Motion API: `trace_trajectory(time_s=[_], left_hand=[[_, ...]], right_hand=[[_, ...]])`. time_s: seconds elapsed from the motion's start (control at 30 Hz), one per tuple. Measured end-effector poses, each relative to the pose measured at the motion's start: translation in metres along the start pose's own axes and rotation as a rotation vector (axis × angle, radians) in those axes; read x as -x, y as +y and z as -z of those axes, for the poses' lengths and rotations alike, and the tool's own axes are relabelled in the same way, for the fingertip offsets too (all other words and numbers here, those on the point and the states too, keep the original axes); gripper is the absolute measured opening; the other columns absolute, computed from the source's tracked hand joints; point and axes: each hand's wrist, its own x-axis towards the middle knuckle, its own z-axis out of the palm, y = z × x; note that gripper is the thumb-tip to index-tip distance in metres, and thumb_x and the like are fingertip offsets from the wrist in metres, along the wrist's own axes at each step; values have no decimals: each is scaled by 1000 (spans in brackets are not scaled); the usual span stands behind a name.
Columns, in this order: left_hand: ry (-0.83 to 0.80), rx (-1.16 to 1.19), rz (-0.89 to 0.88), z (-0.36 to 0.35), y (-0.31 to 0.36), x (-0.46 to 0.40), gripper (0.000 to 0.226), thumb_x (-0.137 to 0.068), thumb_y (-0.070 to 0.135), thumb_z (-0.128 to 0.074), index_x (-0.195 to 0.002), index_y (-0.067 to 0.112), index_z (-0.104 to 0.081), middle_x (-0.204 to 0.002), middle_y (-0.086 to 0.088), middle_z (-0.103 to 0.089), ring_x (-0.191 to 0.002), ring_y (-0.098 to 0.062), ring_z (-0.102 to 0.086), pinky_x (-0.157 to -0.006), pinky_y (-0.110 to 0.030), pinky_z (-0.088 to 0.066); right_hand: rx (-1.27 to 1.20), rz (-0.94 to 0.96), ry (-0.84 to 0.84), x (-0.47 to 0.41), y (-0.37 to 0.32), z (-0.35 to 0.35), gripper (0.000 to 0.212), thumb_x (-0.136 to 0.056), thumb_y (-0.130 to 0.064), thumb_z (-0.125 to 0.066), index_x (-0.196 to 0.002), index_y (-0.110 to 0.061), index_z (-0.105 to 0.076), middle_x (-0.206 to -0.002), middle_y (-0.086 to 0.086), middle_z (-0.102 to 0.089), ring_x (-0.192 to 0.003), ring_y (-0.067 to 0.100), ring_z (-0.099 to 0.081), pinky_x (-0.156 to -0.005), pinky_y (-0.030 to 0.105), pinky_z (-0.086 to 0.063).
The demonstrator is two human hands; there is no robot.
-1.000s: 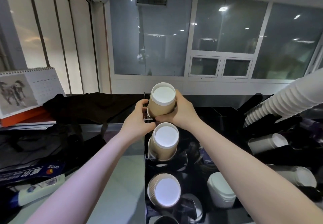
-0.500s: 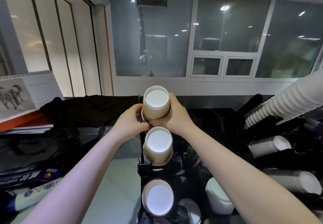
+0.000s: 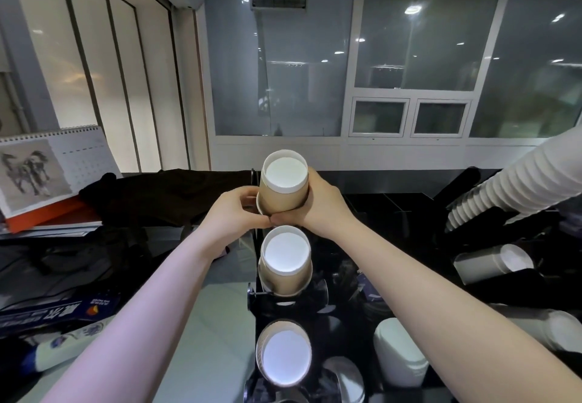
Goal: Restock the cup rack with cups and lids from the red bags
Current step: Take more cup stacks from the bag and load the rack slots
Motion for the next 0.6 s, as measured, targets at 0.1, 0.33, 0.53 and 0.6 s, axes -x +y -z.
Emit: trace_trajectory(time_s=[0.1, 0.33, 0.53, 0.6], left_hand=[[17, 81, 50, 3, 3, -3, 62, -55, 21, -83, -108, 34, -56, -101, 4, -71, -94, -10, -68, -81, -31, -56], [-63, -81, -61, 7, 19, 14, 72, -60, 30, -76, -128, 35, -52, -117, 17, -64, -113, -4, -58, -97, -33, -47], [-27, 38, -357, 11, 51, 54, 63, -72, 18, -63, -130, 37, -52, -126, 15, -61, -122, -6, -52, -98, -31, -41], [-68, 88, -353, 10, 52, 68, 60, -72, 12, -62, -128, 32, -54, -116, 12, -65, -111, -9, -59, -87, -28, -47]], right_hand=[[-63, 19, -6, -2, -6, 1, 91, -53, -41, -90, -131, -35, -43, -122, -14, -59, -110, 8, -53, -86, 22, -45], [-67, 62, 8, 15, -23, 17, 80, -59, -33, -90, -128, -26, -49, -124, -7, -58, -113, 12, -54, -96, 41, -49], [-145, 305, 124, 52, -62, 35, 84, -62, -37, -86, -128, -41, -34, -114, -30, -51, -107, -2, -52, -85, 19, -49], [-160, 315, 74, 65, -64, 36, 88, -61, -36, -88, -130, -41, -33, -118, -26, -54, -110, -1, -53, -85, 17, -49]])
